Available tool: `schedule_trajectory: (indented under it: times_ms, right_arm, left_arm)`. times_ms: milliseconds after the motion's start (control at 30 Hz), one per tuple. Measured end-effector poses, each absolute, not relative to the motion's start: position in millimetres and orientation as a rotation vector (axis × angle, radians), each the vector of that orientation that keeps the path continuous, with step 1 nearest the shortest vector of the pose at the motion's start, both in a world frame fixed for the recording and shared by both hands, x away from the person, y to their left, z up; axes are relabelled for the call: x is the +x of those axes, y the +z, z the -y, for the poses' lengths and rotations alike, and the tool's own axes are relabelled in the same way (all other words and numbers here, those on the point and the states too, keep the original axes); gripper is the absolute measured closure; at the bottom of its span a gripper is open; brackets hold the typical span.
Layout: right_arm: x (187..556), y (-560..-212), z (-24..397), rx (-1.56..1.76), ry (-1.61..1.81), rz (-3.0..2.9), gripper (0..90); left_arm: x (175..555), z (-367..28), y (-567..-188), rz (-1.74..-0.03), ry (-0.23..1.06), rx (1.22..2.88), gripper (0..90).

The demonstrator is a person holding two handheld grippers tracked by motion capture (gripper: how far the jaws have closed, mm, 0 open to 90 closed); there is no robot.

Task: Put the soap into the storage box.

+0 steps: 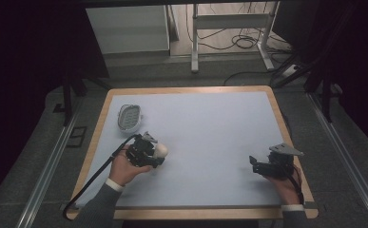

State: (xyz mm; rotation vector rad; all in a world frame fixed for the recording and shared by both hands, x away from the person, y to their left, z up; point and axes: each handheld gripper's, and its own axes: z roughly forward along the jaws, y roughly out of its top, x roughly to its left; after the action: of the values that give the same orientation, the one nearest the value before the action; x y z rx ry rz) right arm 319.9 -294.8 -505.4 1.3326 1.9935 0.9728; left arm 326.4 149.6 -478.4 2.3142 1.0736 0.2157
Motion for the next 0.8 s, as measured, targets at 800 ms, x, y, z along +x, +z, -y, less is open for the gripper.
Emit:
schedule_trajectory:
  times_ms: [800]
  right_arm:
    - [321, -507, 296, 1.337, 0.96, -1.992, 5.8]
  left_arm:
    - [356, -182, -451, -1.132, 0.263, 2.202, 49.9]
